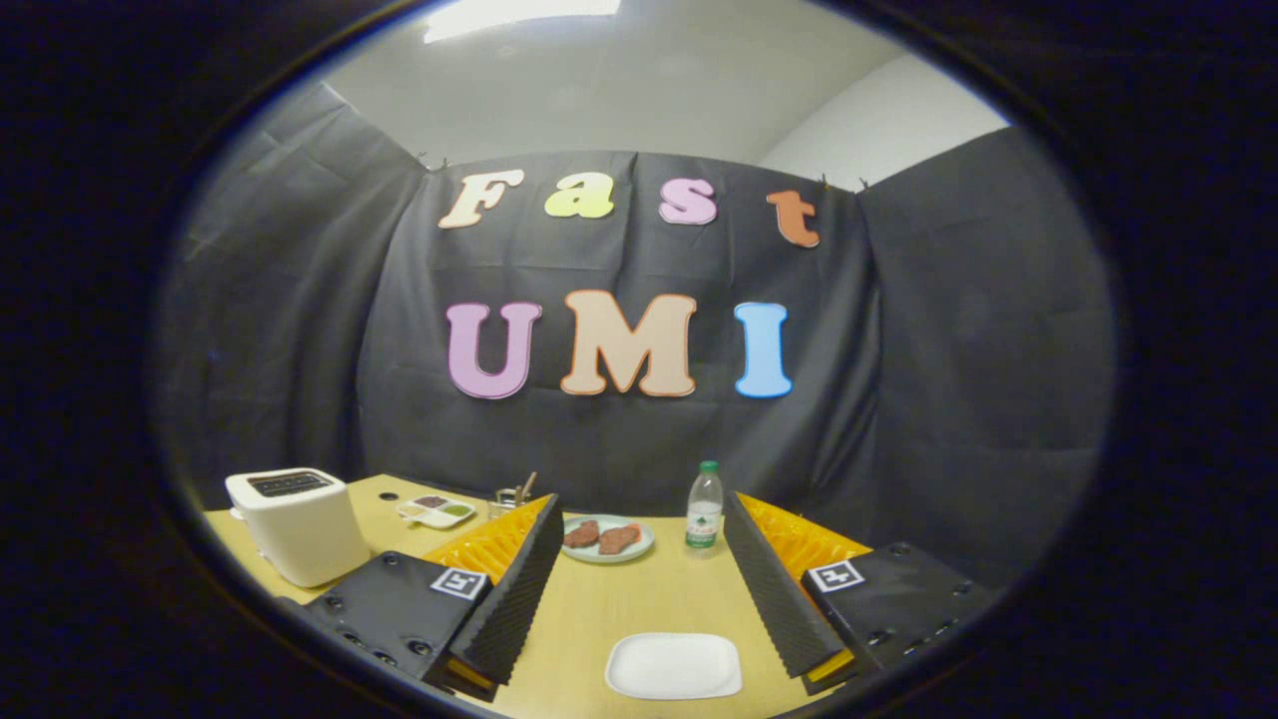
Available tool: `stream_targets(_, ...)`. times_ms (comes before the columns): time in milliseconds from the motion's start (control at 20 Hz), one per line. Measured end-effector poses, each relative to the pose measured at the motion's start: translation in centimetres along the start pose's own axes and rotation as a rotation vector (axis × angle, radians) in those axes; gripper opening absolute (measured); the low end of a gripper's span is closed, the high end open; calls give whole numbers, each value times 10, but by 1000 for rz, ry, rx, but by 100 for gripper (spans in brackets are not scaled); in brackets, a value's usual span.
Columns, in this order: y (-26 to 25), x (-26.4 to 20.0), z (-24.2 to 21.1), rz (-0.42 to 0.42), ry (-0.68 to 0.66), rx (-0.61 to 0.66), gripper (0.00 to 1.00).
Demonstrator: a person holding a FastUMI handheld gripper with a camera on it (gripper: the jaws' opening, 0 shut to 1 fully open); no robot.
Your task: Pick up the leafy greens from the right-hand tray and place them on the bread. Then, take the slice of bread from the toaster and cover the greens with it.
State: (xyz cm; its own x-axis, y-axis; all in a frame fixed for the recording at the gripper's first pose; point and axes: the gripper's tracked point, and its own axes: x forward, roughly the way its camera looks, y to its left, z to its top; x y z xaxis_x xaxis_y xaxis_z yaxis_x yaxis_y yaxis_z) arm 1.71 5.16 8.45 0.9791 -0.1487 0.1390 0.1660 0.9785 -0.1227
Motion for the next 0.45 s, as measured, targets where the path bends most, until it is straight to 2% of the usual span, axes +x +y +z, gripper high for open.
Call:
stream_targets(200, 7, -1, -15, 8, 21, -31, 100)
stream_targets(450, 12, -2, -46, 71, 64, 69, 100)
